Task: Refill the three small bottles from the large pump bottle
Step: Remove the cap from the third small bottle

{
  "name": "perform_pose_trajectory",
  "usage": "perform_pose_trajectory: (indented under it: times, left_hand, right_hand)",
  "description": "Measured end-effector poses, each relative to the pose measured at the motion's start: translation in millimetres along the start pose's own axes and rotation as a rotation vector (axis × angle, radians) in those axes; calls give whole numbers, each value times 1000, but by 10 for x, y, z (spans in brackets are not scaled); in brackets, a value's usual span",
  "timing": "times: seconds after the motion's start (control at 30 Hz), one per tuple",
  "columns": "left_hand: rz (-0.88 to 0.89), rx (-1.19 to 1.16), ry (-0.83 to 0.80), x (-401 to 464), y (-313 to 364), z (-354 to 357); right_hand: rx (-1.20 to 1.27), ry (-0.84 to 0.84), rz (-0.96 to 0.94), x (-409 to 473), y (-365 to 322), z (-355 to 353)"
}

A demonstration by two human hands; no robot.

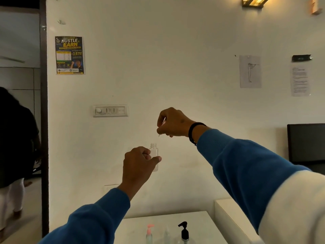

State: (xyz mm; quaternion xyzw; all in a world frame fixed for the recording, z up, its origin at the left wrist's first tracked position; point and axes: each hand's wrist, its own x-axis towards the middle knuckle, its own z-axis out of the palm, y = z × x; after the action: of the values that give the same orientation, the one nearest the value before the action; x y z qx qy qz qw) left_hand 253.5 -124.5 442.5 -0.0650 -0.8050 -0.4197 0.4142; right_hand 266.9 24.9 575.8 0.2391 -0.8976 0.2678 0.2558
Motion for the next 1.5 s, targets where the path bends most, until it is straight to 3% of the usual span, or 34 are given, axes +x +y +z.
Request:
perform_pose_trajectory:
  times: [0.4, 0.8, 1.5]
  left_hand:
    - [-4, -43, 40, -35, -149, 42]
    - [-38, -84, -12, -456, -736, 331]
    - [-458, -49, -250, -2030, -3487, 1204]
  right_hand:
    - [204, 294, 63, -134, 216, 37]
    - [403, 369, 281, -641, 732, 1345]
    - [386, -141, 701, -1734, 1995, 4671]
